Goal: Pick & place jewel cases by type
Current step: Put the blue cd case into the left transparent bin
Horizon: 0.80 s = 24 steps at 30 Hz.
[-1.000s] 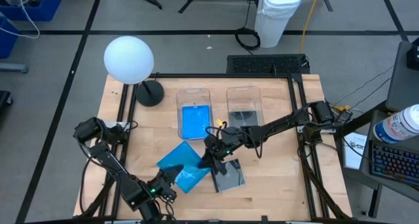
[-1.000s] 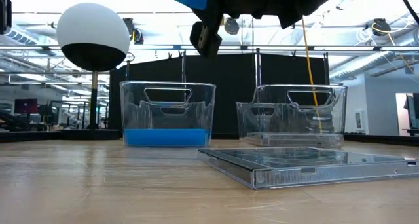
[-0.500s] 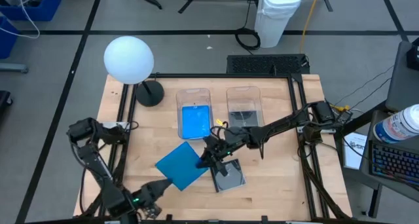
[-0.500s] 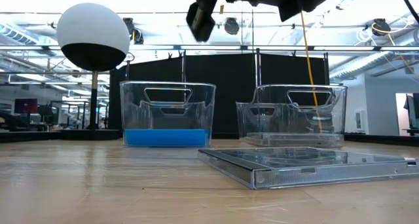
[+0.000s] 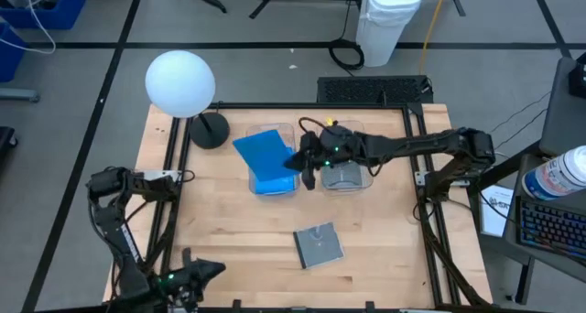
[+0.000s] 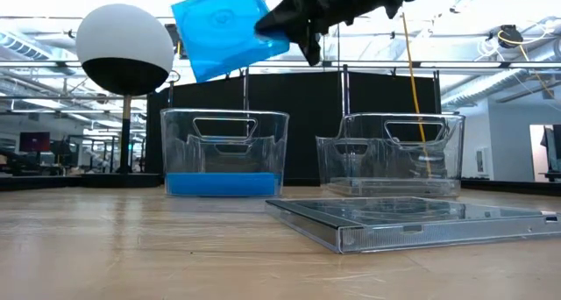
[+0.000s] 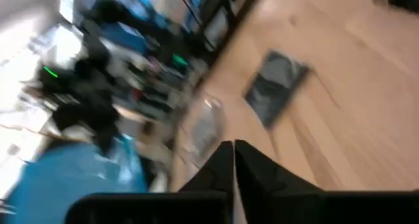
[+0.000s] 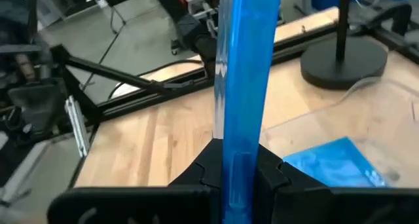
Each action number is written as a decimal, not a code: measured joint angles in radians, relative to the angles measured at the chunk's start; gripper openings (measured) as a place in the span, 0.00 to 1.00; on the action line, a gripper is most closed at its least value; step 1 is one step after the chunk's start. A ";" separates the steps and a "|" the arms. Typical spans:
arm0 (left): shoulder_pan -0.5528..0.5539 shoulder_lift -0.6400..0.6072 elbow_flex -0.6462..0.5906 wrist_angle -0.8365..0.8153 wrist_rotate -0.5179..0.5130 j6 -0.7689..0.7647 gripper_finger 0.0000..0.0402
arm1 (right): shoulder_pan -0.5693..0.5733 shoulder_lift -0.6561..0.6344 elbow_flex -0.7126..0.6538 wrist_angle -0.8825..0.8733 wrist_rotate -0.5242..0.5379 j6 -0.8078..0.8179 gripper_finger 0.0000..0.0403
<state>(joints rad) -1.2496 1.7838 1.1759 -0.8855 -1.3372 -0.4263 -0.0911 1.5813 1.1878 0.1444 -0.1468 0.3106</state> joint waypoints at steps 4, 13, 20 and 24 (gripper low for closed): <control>0.050 -0.049 -0.008 -0.048 0.158 -0.017 0.03 | -0.027 0.000 0.001 0.016 -0.034 -0.072 0.05; 0.213 -0.321 -0.088 0.383 0.473 0.614 0.01 | -0.032 0.001 0.001 0.019 -0.044 -0.114 0.06; 0.547 -0.549 -0.163 0.695 1.114 0.821 0.01 | -0.032 0.001 0.001 -0.002 -0.039 -0.143 0.05; 0.678 -0.673 -0.268 0.734 1.242 0.820 0.01 | -0.030 -0.004 0.001 -0.025 -0.041 -0.144 0.05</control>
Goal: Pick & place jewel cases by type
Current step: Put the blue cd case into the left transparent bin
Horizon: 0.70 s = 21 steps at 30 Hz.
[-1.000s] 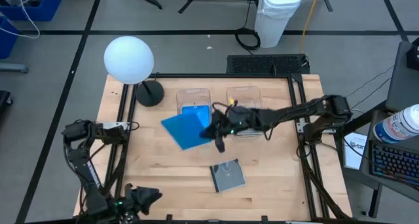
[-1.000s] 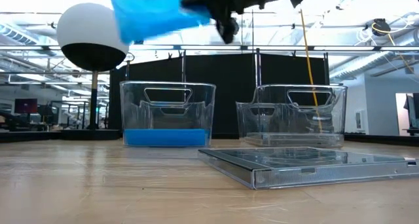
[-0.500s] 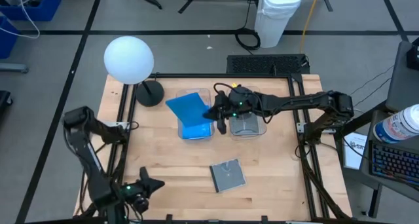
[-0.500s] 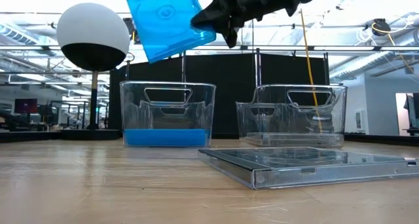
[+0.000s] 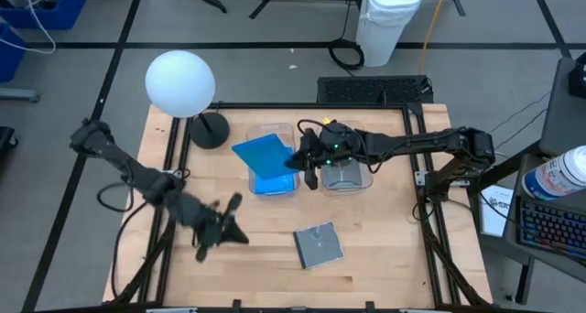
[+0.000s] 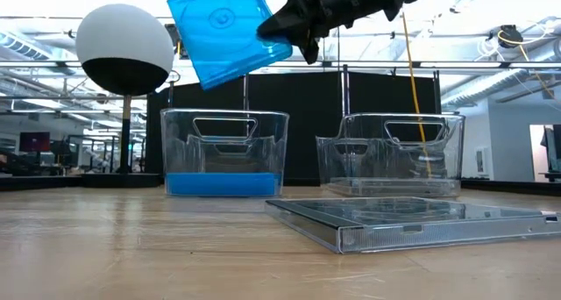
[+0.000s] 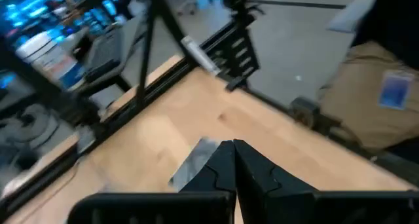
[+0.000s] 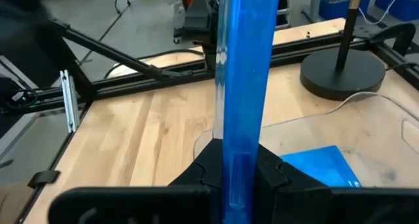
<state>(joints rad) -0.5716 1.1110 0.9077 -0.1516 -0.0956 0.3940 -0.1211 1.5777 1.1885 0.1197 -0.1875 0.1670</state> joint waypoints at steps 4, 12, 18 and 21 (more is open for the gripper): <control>0.044 -0.160 -0.198 0.142 0.029 -0.031 0.01 | 0.003 -0.002 0.000 -0.013 0.000 -0.007 0.05; 0.021 -0.453 -0.597 0.415 -0.035 -0.205 0.01 | -0.009 -0.001 0.000 -0.004 -0.049 0.003 0.05; 0.021 -0.583 -0.753 0.417 -0.009 -0.220 0.01 | -0.045 -0.001 0.000 0.102 -0.107 0.062 0.05; 0.021 -0.620 -0.815 0.474 -0.015 -0.211 0.01 | -0.082 -0.001 0.005 0.108 -0.107 0.085 0.05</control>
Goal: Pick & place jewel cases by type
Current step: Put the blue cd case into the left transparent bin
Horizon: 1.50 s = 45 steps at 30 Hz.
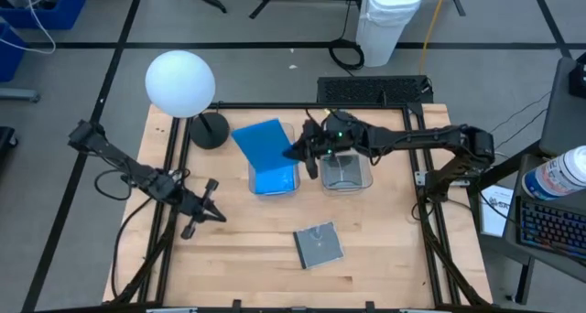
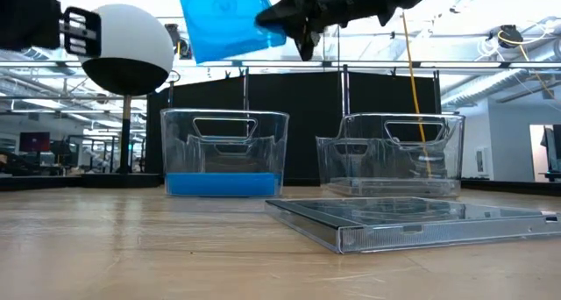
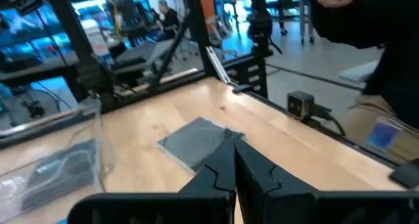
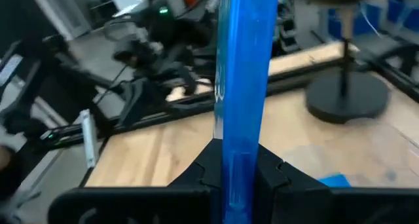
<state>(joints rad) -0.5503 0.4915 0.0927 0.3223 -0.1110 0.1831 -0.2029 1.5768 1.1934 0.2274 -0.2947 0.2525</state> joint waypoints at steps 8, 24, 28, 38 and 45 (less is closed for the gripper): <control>0.000 -0.002 -0.083 0.119 -0.081 0.064 0.01 | -0.094 -0.001 0.128 -0.226 0.027 0.117 0.05; 0.000 -0.001 -0.083 0.151 -0.126 0.072 0.02 | -0.023 0.121 0.132 -0.359 0.138 0.511 0.05; -0.001 -0.001 -0.083 0.155 -0.120 0.048 0.06 | 0.004 0.175 0.132 -0.360 0.139 0.578 0.05; -0.001 -0.001 -0.082 0.155 -0.118 0.019 0.02 | 0.001 0.243 0.131 -0.359 0.115 0.730 0.05; -0.001 -0.001 -0.082 0.167 -0.118 -0.007 0.06 | 0.007 0.311 0.133 -0.302 0.080 0.761 0.05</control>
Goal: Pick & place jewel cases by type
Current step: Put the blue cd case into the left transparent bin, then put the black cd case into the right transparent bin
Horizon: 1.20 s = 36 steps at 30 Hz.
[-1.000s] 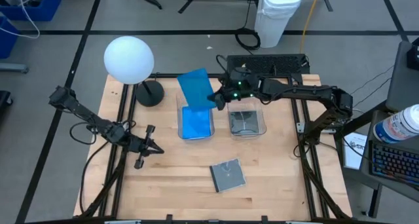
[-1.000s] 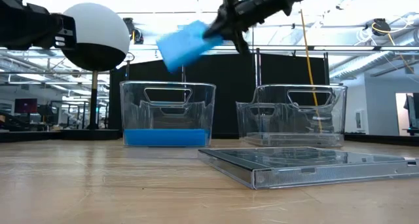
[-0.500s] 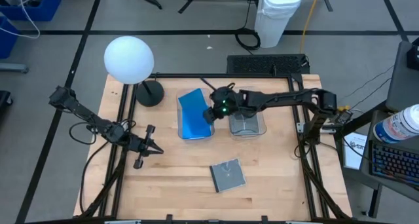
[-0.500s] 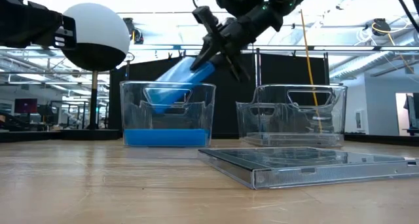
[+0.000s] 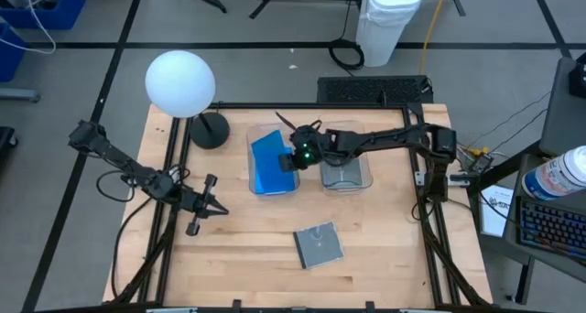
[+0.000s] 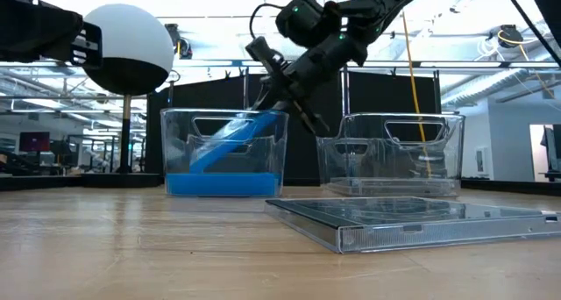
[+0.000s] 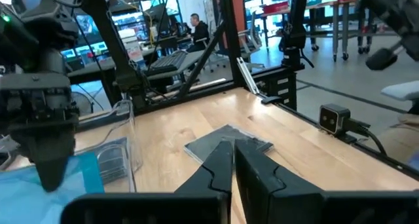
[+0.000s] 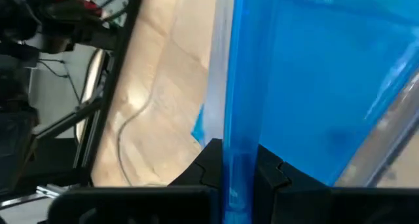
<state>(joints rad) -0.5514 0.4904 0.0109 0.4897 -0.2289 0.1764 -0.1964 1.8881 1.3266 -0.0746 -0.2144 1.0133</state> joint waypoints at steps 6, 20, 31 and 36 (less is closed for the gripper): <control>0.000 0.000 0.000 0.001 -0.008 -0.050 0.08 | 0.002 0.020 -0.001 0.039 0.006 -0.031 0.16; 0.000 0.000 0.000 0.001 -0.008 -0.081 0.08 | 0.028 0.002 -0.002 0.008 0.051 -0.165 0.36; 0.000 0.000 0.000 0.006 -0.009 -0.012 0.08 | 0.042 -0.107 -0.003 -0.265 0.093 -0.269 0.43; 0.000 0.000 0.000 0.006 -0.009 -0.002 0.08 | 0.048 -0.243 -0.003 -0.406 0.147 -0.379 0.43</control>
<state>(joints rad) -0.5513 0.4905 0.0111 0.4961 -0.2379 0.1745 -0.1482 1.6450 1.3235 -0.4807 -0.0672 0.6339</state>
